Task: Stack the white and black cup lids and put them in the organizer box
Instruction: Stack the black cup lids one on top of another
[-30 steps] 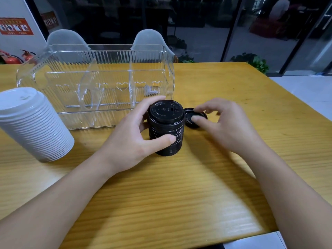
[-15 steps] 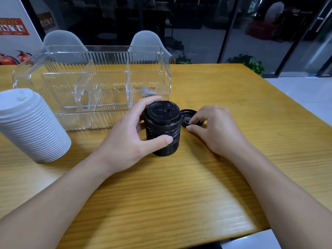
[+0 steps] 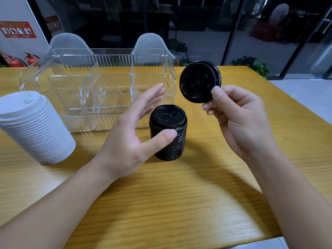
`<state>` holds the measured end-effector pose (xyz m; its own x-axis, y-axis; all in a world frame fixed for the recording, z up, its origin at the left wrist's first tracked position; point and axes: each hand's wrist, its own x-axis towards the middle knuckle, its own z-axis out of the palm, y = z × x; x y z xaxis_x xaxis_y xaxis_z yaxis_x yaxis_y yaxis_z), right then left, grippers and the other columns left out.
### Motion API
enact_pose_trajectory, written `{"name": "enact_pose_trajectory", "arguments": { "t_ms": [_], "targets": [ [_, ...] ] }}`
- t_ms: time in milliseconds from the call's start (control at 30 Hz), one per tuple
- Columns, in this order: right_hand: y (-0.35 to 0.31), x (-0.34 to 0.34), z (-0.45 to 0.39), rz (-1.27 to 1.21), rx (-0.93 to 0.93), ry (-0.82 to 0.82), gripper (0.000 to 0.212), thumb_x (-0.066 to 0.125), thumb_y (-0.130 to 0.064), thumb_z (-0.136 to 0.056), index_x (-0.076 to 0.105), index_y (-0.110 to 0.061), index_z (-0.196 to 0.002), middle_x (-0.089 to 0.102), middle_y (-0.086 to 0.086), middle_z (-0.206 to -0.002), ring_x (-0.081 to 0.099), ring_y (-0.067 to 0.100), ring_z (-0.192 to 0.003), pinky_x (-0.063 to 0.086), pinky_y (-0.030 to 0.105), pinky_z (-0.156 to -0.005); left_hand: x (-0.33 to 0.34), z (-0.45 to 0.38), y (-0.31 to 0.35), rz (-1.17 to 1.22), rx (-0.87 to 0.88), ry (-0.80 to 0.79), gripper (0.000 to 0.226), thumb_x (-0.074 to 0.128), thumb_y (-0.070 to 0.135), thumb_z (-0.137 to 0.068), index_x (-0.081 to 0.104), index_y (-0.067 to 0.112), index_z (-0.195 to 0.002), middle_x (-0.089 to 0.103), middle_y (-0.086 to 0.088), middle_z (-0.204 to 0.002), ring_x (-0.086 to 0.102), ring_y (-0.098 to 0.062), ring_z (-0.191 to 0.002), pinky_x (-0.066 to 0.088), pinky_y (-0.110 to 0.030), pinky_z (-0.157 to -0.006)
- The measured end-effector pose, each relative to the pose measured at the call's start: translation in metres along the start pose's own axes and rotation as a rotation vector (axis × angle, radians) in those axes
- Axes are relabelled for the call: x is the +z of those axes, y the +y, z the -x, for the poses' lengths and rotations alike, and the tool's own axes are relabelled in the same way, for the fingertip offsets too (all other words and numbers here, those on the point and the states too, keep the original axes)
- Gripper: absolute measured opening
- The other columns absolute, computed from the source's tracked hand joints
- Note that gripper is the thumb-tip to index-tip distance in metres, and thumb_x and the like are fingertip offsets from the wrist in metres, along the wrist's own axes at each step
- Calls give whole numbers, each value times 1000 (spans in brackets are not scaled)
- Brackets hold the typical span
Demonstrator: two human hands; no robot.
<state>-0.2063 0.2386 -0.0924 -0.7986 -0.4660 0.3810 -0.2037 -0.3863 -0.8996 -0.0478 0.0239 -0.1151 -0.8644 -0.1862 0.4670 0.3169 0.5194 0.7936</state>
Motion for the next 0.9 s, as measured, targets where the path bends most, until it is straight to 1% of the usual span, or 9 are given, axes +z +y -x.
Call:
{"name": "enact_pose_trajectory", "arguments": {
  "t_ms": [233, 333, 433, 500, 567, 633, 733, 800, 900],
  "targets": [
    [-2, 12, 7, -130, 43, -149, 14, 77, -21, -97, 77, -12, -86, 79, 8, -78, 76, 19, -74, 51, 27, -68, 3, 1, 7, -68, 101, 14, 97, 87, 30, -96, 35, 23, -178, 45, 9, -180, 39, -19, -170, 34, -55, -137],
    [0, 19, 12, -108, 44, -256, 12, 79, -22, -93, 77, -12, -85, 81, 13, -80, 77, 25, -76, 51, 29, -67, 7, 2, 10, -53, 171, 70, 99, 90, 26, -94, 35, 15, -176, 54, 4, -174, 48, -26, -164, 41, -54, -133],
    [1, 23, 14, -57, 15, -329, 11, 82, -15, -94, 76, -6, -95, 79, 21, -85, 71, 32, -77, 53, 32, -73, 5, 2, 9, -95, 225, 174, 96, 94, 24, -92, 43, 10, -172, 62, 1, -165, 58, -30, -154, 48, -54, -127],
    [1, 26, 14, -18, -18, -324, 27, 85, -14, -90, 75, -1, -111, 74, 34, -95, 70, 37, -87, 58, 48, -81, 3, 1, 7, -124, 241, 214, 92, 97, 21, -92, 48, 9, -169, 66, -1, -158, 63, -33, -147, 51, -55, -123],
    [2, 28, 14, 55, -58, -311, 53, 88, -11, -87, 68, -1, -136, 68, 42, -119, 68, 44, -107, 53, 72, -93, 2, 1, 5, -131, 238, 230, 87, 98, 20, -94, 51, 9, -167, 69, -1, -153, 66, -34, -142, 52, -56, -121],
    [2, 27, 13, 179, -122, -301, 77, 90, -9, -85, 56, -3, -154, 70, 26, -139, 67, 47, -125, 50, 79, -100, 3, 0, 5, -133, 229, 233, 83, 95, 23, -95, 54, 11, -165, 70, -2, -149, 67, -34, -140, 52, -56, -120],
    [0, 24, 13, 313, -225, -303, 93, 93, -13, -83, 46, -5, -163, 62, 12, -157, 62, 41, -140, 49, 77, -101, 2, 0, 6, -161, 204, 233, 78, 92, 30, -95, 58, 11, -163, 71, -4, -140, 69, -32, -133, 54, -54, -118],
    [0, 24, 14, 384, -270, -303, 93, 96, -14, -84, 47, -7, -163, 59, 8, -162, 60, 40, -143, 50, 73, -102, 1, 0, 7, -214, 189, 234, 76, 94, 28, -93, 61, 12, -160, 71, -4, -132, 69, -28, -126, 54, -46, -115],
    [0, 24, 15, 485, -319, -272, 81, 97, -9, -86, 57, -5, -156, 65, 8, -155, 62, 38, -140, 52, 68, -101, -1, -1, 10, -279, 178, 234, 74, 98, 26, -90, 65, 13, -155, 68, -1, -124, 65, -22, -118, 50, -34, -110]
  ]
}}
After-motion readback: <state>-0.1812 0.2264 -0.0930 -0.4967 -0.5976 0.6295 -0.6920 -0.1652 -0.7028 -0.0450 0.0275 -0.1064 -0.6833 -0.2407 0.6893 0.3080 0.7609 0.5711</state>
